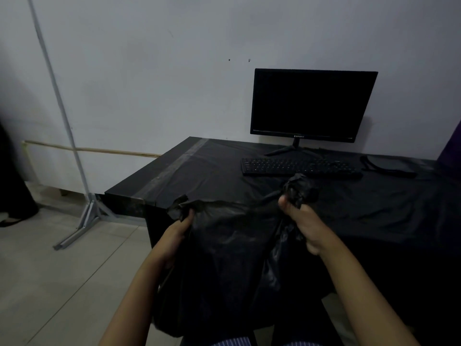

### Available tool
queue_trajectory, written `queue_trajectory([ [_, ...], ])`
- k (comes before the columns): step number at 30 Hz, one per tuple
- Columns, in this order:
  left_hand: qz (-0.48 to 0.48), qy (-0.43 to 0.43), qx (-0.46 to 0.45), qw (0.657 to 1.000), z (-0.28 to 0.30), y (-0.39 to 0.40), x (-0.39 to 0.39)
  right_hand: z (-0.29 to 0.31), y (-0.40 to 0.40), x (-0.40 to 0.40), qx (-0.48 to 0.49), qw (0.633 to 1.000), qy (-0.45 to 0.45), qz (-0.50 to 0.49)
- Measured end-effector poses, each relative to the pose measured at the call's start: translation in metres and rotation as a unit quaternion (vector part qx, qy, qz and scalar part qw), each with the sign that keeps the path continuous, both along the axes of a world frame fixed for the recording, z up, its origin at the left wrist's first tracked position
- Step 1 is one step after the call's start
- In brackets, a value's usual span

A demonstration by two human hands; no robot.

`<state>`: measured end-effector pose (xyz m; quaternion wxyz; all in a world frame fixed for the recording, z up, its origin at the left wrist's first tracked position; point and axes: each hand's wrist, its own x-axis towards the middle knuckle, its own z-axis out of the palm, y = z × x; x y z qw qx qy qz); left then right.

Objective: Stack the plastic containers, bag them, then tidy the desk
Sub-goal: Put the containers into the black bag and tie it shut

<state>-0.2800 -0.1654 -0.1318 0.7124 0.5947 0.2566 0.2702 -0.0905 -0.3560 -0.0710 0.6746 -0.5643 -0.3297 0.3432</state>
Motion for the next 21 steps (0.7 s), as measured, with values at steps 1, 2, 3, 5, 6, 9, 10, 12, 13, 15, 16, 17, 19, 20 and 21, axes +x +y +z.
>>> queue_trajectory([
  [1,-0.033,-0.011,-0.004,0.999,-0.001,-0.001,-0.001,0.000,0.003,-0.004,-0.010,1.000,-0.017,-0.008],
  [2,-0.068,-0.022,-0.002,0.997,-0.003,0.000,-0.003,0.000,0.007,-0.007,-0.022,0.999,-0.036,-0.025],
  [3,-0.101,-0.031,0.006,0.994,-0.004,-0.001,-0.004,-0.001,0.012,-0.008,-0.032,0.997,-0.045,-0.052],
  [5,-0.142,-0.033,0.036,0.989,-0.002,-0.004,-0.006,-0.004,0.021,-0.008,-0.037,0.993,-0.050,-0.101],
  [6,-0.139,-0.030,0.051,0.988,-0.001,-0.005,-0.005,-0.006,0.025,-0.008,-0.035,0.992,-0.056,-0.112],
  [9,-0.068,-0.027,0.084,0.994,0.001,-0.010,0.004,-0.010,0.032,-0.012,-0.034,0.987,-0.099,-0.125],
  [10,-0.047,-0.036,0.086,0.995,0.005,-0.016,0.007,-0.011,0.034,-0.014,-0.034,0.985,-0.117,-0.119],
  [12,-0.017,-0.062,0.043,0.997,0.010,-0.027,0.013,-0.010,0.032,-0.016,-0.031,0.991,-0.114,-0.067],
  [13,-0.005,-0.075,-0.001,0.997,0.009,-0.029,0.014,-0.010,0.030,-0.016,-0.020,0.996,-0.080,-0.034],
  [15,-0.001,-0.107,-0.107,0.988,0.005,-0.027,0.014,-0.008,0.025,-0.015,0.021,1.000,0.022,0.000],
  [16,-0.004,-0.117,-0.153,0.981,0.004,-0.027,0.012,-0.008,0.023,-0.013,0.036,0.998,0.050,0.001],
  [17,-0.013,-0.122,-0.186,0.975,0.003,-0.027,0.011,-0.008,0.022,-0.013,0.042,0.997,0.066,0.002],
  [19,-0.022,-0.125,-0.212,0.969,0.002,-0.028,0.009,-0.012,0.022,-0.014,0.034,0.997,0.060,0.015],
  [20,-0.028,-0.128,-0.214,0.968,0.002,-0.029,0.009,-0.014,0.022,-0.015,0.025,0.998,0.052,0.019],
  [21,-0.043,-0.132,-0.212,0.967,0.000,-0.029,0.009,-0.016,0.023,-0.016,0.020,0.999,0.037,0.018],
])
